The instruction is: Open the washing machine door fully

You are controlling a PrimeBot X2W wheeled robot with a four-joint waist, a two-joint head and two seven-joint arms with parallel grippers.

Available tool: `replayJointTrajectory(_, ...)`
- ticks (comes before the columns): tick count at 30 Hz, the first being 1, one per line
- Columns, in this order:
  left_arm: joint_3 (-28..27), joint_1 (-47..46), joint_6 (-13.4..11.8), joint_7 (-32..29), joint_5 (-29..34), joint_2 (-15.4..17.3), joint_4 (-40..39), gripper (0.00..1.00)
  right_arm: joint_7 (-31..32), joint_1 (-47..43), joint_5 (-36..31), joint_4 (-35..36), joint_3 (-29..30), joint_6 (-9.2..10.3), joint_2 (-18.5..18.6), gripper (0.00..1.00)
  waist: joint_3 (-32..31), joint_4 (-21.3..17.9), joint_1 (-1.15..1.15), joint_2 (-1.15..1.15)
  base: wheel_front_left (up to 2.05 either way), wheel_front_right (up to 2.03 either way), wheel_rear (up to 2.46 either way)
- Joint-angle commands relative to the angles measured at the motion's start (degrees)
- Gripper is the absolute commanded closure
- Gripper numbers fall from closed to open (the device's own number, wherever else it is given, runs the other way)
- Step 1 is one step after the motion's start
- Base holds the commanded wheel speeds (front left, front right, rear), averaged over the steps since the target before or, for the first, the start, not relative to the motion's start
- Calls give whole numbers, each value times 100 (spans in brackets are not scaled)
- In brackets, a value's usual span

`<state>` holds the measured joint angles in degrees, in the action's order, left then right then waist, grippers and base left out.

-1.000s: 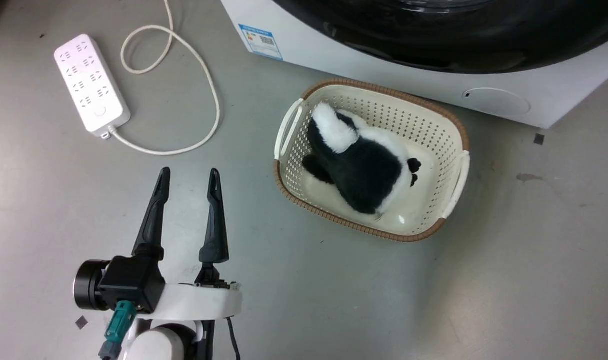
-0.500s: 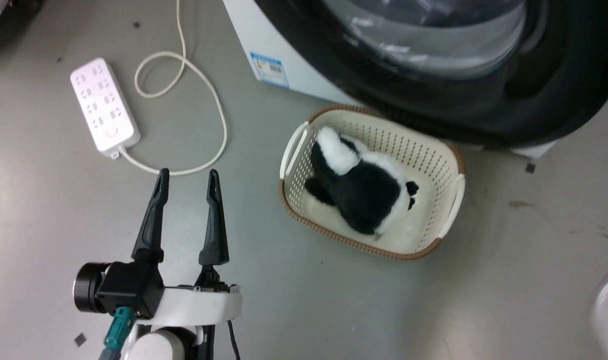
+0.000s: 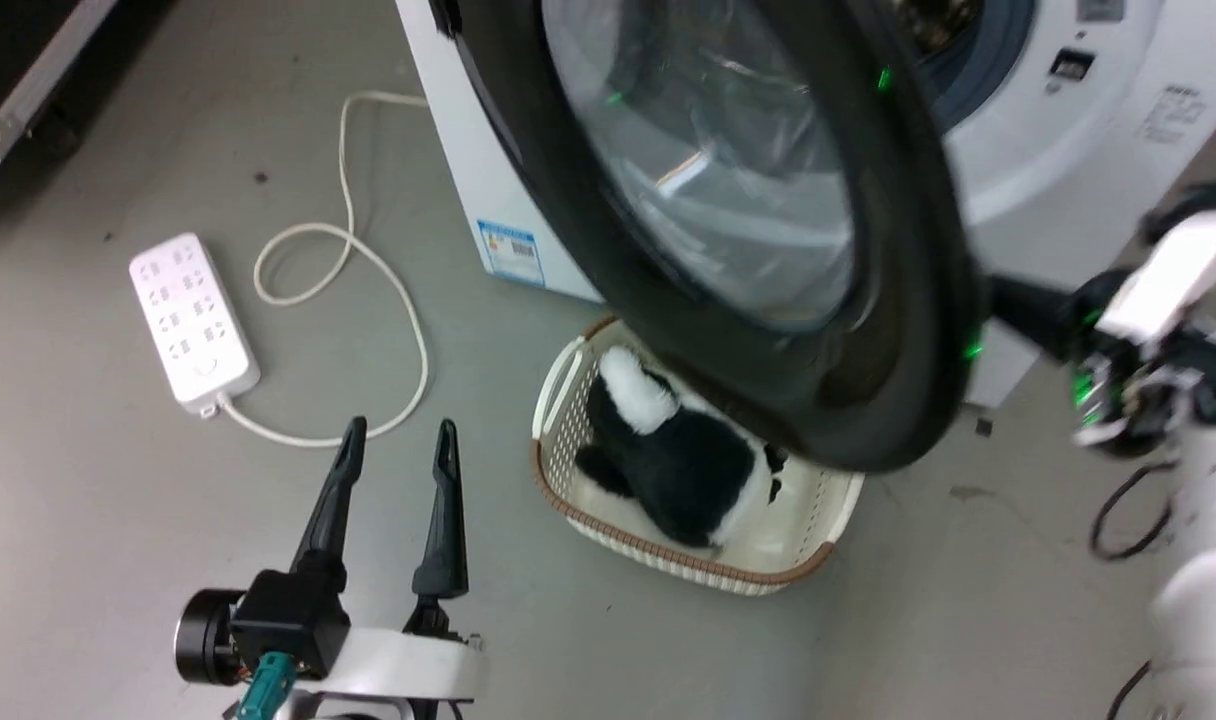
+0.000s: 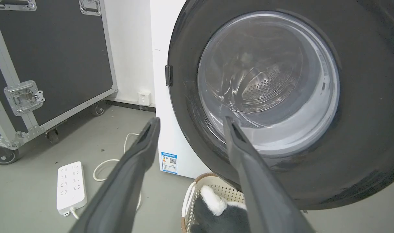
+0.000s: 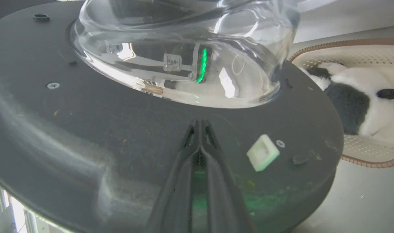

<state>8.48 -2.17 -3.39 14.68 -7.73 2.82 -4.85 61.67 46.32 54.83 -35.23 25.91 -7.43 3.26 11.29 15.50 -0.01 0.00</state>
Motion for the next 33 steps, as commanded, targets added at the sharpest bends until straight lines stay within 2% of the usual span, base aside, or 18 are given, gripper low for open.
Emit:
replayJointTrajectory(1,-10,85,35,32,27,6,29,0,-38,-168,158,-29,-152,-6,-37,100,-113,-33,1,0,0,0,0)
replayJointTrajectory(14,-50,542,386,32,154,6,253,0,-842,-1605,2467,396,-3204,-6,-37,100,-499,73,1,0,0,0,0)
replayJointTrajectory(19,28,662,479,32,84,6,288,0,-1379,-1882,3018,469,-3983,-6,-38,100,-618,137,1,0,0,0,0)
replayJointTrajectory(23,47,710,484,32,72,6,325,0,-1769,-1962,3226,508,-4371,-6,-38,100,-725,130,1,0,0,0,0)
replayJointTrajectory(24,42,712,477,32,62,6,328,0,-1920,-1965,3200,532,-4385,-6,-38,74,-763,118,1,0,0,0,0)
replayJointTrajectory(25,31,717,471,32,57,6,328,0,-2045,-1973,3160,564,-4382,-6,-38,0,-805,100,1,0,0,0,0)
replayJointTrajectory(27,-13,728,465,32,45,6,328,0,-2344,-1994,2986,726,-4306,-6,2,0,-874,39,1,0,0,0,0)
replayJointTrajectory(29,-77,730,482,32,19,6,337,0,-2822,-2023,2597,1127,-4232,-6,196,0,-930,-40,1,0,0,0,0)
replayJointTrajectory(33,-214,706,506,32,-87,6,331,0,-4194,-2244,1250,2120,-4217,-6,932,0,-1045,-219,1,0,0,0,0)
